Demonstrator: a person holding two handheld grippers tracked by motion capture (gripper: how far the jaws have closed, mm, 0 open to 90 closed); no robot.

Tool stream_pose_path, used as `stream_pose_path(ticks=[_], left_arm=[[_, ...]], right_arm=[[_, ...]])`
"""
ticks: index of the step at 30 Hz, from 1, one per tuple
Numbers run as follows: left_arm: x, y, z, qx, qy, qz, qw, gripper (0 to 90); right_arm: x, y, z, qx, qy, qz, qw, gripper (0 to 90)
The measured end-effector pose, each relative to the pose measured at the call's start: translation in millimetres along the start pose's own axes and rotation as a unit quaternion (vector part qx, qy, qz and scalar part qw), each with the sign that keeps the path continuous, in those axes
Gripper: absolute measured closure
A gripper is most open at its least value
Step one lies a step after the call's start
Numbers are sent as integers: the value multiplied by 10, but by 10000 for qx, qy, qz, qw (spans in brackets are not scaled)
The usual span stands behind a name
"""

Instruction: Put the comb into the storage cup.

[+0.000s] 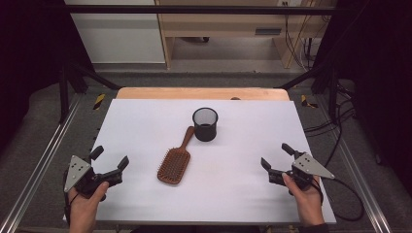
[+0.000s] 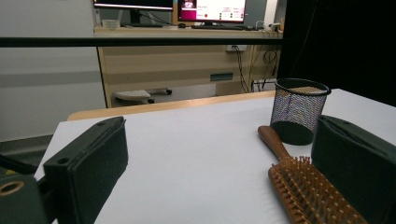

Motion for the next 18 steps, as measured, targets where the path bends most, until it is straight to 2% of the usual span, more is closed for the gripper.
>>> stream_pose_path(ticks=[9,11,14,18], left_arm=[[20,35,-42,-201,23,58,9998,72],[38,43,-51,-268,62,34,9996,123],[69,52,-52,-345,131,18,9993,149],[112,57,-56,-393,87,-95,9991,166]], right_arm=[[-7,5,-13,-61,21,10,10000,94],[-11,8,-19,-85,11,2,10000,94],[-14,13,-25,-113,-15,-8,9999,94],[-18,17,-29,-125,-22,1,9999,94]])
Point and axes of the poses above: each handheld gripper's, and its own axes: y roughly forward along the jaws, z roughly out of its top, x roughly to its right, the point moved 6 cm from there along y, roughly forward along the jaws, and after that the axes turned 2 degrees about y, right-handed, at the moved point
